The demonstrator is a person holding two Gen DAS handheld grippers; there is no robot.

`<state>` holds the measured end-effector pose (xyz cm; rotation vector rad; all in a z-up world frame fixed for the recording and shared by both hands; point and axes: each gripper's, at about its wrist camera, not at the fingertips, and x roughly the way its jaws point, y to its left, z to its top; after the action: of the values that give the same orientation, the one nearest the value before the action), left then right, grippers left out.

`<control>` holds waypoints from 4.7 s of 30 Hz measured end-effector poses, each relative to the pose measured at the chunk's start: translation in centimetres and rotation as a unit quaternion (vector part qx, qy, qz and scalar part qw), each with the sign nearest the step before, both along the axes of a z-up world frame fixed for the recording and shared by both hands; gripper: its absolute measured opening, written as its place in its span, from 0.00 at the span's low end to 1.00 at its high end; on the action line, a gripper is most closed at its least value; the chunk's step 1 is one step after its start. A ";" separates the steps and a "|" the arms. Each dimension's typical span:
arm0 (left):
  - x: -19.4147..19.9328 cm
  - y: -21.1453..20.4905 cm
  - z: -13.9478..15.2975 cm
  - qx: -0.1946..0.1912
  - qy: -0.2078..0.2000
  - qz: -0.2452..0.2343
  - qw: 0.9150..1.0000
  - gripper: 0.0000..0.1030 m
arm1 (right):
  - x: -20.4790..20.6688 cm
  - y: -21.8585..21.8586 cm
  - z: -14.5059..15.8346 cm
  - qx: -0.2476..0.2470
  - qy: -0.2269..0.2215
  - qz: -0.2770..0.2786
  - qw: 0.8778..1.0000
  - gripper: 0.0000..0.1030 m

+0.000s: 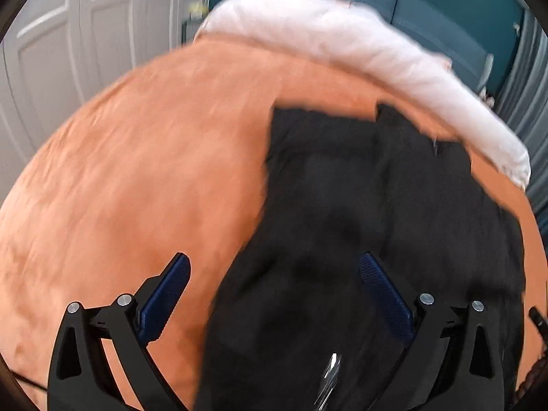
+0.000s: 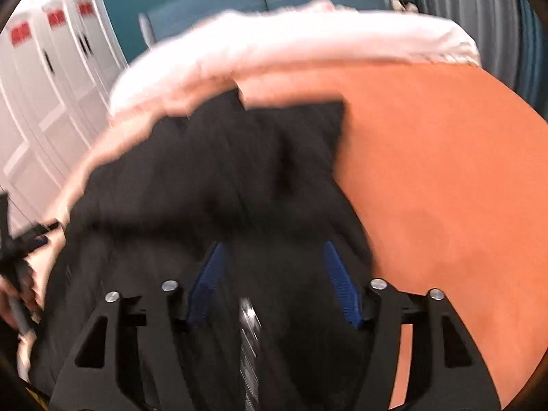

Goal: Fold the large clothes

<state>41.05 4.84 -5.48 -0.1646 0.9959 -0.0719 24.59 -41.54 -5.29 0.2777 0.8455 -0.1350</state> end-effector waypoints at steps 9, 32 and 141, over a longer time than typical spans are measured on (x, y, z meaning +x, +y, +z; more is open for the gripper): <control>-8.9 3.8 -3.7 -0.062 0.092 -0.013 0.994 0.91 | -7.5 1.7 -4.2 0.050 0.086 -0.016 0.995 0.65; -20.5 0.7 12.9 -0.014 -0.100 -0.068 0.993 0.51 | -15.4 5.1 9.4 -0.033 -0.039 -0.026 0.998 0.24; -37.1 10.3 -0.7 -0.049 0.126 0.038 0.990 0.76 | -33.1 4.4 0.0 0.084 0.107 0.012 0.991 0.63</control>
<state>3.93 15.18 -6.20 -0.3062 1.2374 -0.0304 -8.51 -37.11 -5.32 0.4167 1.0759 -0.0720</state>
